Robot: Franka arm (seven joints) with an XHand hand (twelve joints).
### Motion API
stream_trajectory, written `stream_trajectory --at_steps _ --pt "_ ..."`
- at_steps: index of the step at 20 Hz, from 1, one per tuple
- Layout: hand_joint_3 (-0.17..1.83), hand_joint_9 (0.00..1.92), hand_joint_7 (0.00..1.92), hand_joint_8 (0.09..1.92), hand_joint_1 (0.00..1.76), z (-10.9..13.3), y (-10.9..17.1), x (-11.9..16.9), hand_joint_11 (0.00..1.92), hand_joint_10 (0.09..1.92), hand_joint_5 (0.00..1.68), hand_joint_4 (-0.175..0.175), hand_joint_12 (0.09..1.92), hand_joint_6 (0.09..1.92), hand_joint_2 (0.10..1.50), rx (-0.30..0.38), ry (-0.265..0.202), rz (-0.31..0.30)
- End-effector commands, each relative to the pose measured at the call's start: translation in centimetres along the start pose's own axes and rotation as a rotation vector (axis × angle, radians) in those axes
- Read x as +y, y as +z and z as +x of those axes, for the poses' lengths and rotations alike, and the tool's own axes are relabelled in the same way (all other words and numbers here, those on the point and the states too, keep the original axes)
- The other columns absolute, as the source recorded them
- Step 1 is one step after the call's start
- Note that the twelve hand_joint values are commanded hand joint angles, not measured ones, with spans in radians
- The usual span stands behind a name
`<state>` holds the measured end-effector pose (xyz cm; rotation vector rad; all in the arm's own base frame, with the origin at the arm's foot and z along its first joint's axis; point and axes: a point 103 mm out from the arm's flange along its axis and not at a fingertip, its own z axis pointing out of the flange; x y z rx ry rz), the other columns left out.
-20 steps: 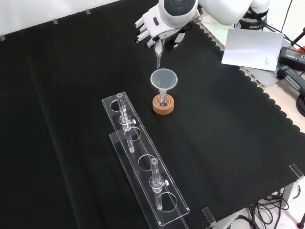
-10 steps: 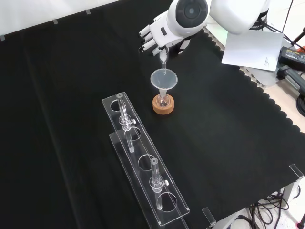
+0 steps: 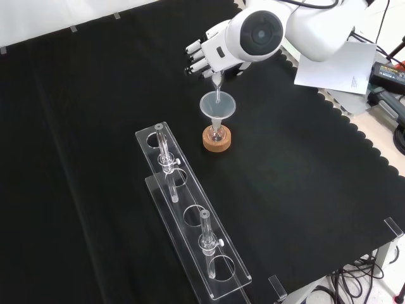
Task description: Pour all the NaCl from the weighing funnel into the round-bottom flask.
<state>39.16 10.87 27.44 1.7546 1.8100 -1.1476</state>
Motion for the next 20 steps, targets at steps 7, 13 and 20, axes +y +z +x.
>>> stream_trajectory --at_steps 7,13,20 --pt "0.60 0.93 0.51 0.66 1.13 -0.27 -0.16 -0.12 0.74 0.35 1.30 0.175 1.10 0.60 0.67 -0.102 0.007 -0.015" --pt "0.60 0.93 0.51 0.66 1.13 -0.17 -0.32 -0.19 0.74 0.35 1.30 0.175 1.10 0.60 0.67 -0.151 0.009 -0.020" --pt "0.60 0.92 0.50 0.67 1.13 -0.38 -0.36 -0.15 0.74 0.35 1.30 0.175 1.10 0.60 0.67 -0.204 0.014 -0.027"
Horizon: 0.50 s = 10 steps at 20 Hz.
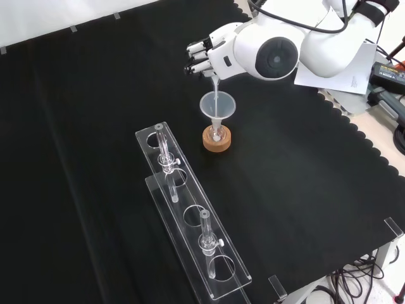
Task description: Pour all the NaCl from the weighing funnel into the round-bottom flask.
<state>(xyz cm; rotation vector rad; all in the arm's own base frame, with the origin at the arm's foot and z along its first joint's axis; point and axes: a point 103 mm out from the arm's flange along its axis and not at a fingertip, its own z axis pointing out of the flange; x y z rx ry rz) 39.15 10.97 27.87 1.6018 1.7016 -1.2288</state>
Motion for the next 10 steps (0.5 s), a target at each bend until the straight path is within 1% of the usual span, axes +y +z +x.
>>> stream_trajectory --at_steps 1,10 --pt "0.60 0.92 0.50 0.67 1.13 -0.15 -0.04 0.00 0.74 0.35 1.30 0.175 1.10 0.60 0.67 -0.040 0.001 -0.006" --pt "0.60 0.92 0.50 0.66 1.13 -0.07 -0.58 -0.10 0.74 0.35 1.30 0.175 1.10 0.60 0.67 -0.120 0.005 -0.029"
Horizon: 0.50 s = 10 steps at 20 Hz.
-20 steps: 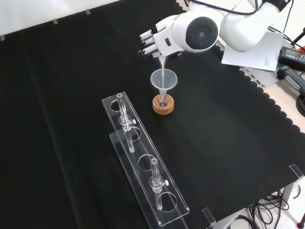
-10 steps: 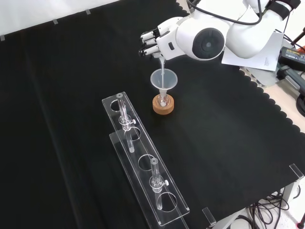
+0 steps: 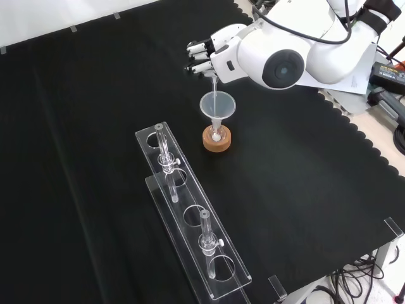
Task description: Pour all the NaCl from the weighing funnel into the round-bottom flask.
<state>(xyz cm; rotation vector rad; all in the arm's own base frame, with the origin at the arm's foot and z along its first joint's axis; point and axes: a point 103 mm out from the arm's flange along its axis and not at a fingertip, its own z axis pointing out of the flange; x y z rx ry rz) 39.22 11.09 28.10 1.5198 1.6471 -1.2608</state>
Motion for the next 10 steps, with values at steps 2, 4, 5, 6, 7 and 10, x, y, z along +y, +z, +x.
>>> stream_trajectory --at_steps 2,4,5,6,7,10 --pt "0.60 0.92 0.49 0.66 1.13 0.1 -0.6 -0.1 0.74 0.35 1.30 0.175 1.10 0.60 0.67 -0.043 0.000 -0.020" --pt "0.60 0.92 0.49 0.66 1.13 0.2 -0.9 -0.2 0.74 0.35 1.30 0.175 1.10 0.60 0.67 -0.055 0.001 -0.027" --pt "0.60 0.92 0.49 0.66 1.13 0.2 -1.0 -0.3 0.74 0.35 1.30 0.175 1.10 0.60 0.67 -0.060 0.001 -0.029" --pt "0.60 0.92 0.49 0.66 1.13 0.2 -1.1 -0.3 0.74 0.35 1.30 0.175 1.09 0.60 0.67 -0.068 0.001 -0.029" --pt "0.60 0.92 0.49 0.66 1.13 0.3 -1.3 -0.3 0.74 0.35 1.30 0.175 1.09 0.60 0.67 -0.076 0.001 -0.027" --pt "0.61 0.91 0.49 0.66 1.13 0.4 -1.5 -0.3 0.74 0.35 1.30 0.175 1.09 0.60 0.67 -0.101 0.003 -0.024"
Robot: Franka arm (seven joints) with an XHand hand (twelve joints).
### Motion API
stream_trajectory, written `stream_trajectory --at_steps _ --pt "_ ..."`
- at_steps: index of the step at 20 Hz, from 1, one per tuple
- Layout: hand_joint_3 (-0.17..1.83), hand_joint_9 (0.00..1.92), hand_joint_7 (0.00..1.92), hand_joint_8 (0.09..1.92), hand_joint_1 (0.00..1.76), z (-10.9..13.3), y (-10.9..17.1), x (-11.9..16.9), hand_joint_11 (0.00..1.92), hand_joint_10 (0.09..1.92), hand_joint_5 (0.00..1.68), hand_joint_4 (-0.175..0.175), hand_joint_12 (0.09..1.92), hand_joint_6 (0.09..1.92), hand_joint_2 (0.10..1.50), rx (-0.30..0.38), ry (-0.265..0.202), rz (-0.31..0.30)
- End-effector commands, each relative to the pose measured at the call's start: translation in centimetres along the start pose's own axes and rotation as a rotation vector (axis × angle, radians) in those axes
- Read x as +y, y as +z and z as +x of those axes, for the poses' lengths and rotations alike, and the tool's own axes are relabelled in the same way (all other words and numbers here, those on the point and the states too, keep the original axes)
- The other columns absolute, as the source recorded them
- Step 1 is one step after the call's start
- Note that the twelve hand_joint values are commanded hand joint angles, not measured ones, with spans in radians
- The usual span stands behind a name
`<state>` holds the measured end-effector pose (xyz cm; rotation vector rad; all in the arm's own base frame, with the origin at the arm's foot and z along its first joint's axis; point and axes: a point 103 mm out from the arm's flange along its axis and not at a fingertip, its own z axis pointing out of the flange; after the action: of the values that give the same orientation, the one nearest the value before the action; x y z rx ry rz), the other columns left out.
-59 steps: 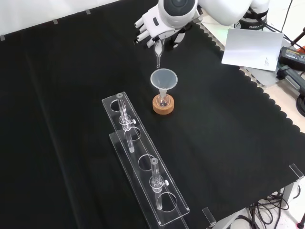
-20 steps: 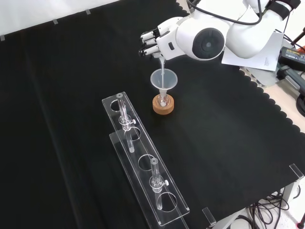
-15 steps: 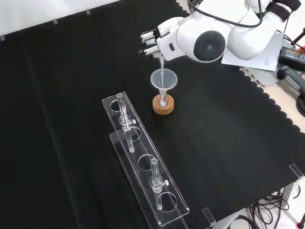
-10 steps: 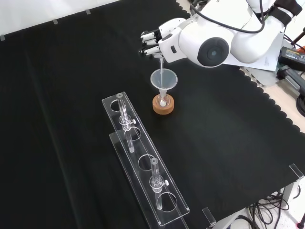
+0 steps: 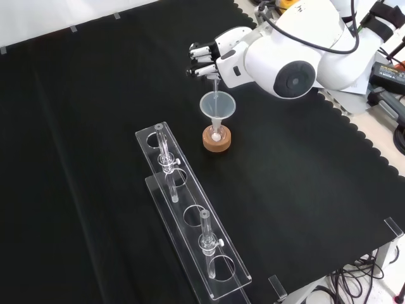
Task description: Pour all the NaCl from the weighing funnel into the round-bottom flask.
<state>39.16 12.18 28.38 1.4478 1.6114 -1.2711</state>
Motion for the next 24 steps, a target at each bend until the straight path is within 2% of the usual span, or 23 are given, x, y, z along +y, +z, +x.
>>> stream_trajectory --at_steps 1,24 --pt "0.61 0.91 0.49 0.66 1.13 0.2 -0.5 -0.1 0.74 0.35 1.30 0.175 1.09 0.60 0.67 -0.039 0.000 0.001" --pt "0.61 0.90 0.49 0.66 1.13 0.5 -2.2 -0.8 0.74 0.34 1.30 0.175 1.09 0.60 0.67 -0.159 0.022 0.020"
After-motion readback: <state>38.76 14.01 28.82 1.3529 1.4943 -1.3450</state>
